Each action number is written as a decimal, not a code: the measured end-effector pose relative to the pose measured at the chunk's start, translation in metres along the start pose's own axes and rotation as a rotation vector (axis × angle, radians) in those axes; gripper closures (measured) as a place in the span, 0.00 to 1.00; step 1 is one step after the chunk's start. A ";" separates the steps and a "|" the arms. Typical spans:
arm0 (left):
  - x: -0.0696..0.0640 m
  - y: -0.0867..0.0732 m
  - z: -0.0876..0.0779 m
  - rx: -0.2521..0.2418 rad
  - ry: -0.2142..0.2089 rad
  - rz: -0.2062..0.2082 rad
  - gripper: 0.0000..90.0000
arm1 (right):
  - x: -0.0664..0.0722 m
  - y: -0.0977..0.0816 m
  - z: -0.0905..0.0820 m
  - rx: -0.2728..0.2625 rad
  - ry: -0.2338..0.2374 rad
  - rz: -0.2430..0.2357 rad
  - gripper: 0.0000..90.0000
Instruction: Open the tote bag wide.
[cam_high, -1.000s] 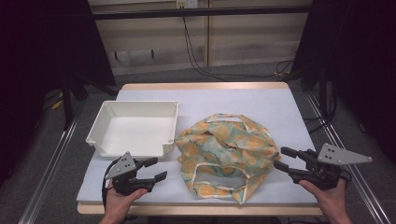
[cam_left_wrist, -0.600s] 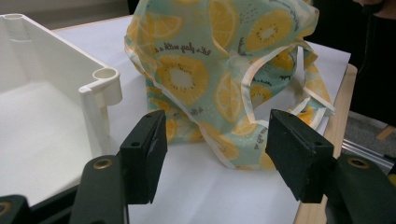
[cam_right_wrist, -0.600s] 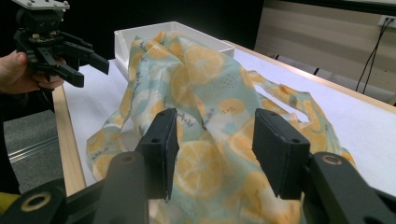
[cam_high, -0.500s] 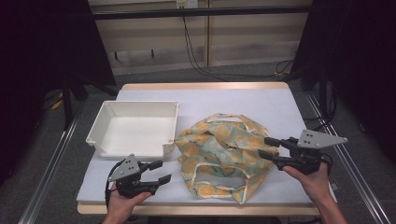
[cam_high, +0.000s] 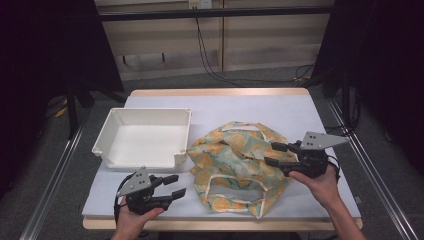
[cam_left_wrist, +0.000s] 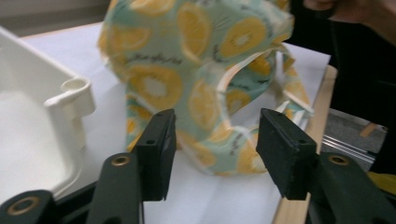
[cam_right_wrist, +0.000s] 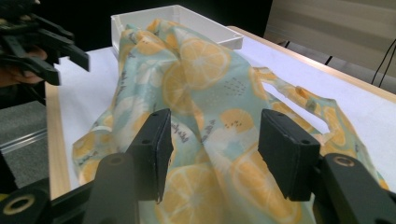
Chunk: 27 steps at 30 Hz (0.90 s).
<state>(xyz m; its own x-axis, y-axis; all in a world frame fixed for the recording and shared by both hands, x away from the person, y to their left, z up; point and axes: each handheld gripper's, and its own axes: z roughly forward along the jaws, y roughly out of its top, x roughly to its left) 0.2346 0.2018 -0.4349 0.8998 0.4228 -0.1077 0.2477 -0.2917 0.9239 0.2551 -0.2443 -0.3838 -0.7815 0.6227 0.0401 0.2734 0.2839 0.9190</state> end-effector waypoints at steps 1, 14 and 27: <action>-0.002 0.001 0.002 -0.004 -0.014 -0.002 0.55 | -0.001 0.001 0.002 -0.002 0.005 0.004 0.49; -0.013 0.032 0.039 -0.004 -0.117 0.078 0.61 | -0.011 0.009 0.029 0.052 0.026 -0.014 0.42; -0.014 0.082 0.082 -0.049 -0.194 0.131 0.60 | -0.026 0.011 0.049 0.126 0.000 0.020 0.29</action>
<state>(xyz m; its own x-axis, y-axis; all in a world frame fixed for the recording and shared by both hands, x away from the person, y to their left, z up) 0.2716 0.1019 -0.3881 0.9765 0.2096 -0.0498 0.1105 -0.2889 0.9510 0.3055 -0.2215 -0.3937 -0.7748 0.6295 0.0582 0.3578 0.3608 0.8613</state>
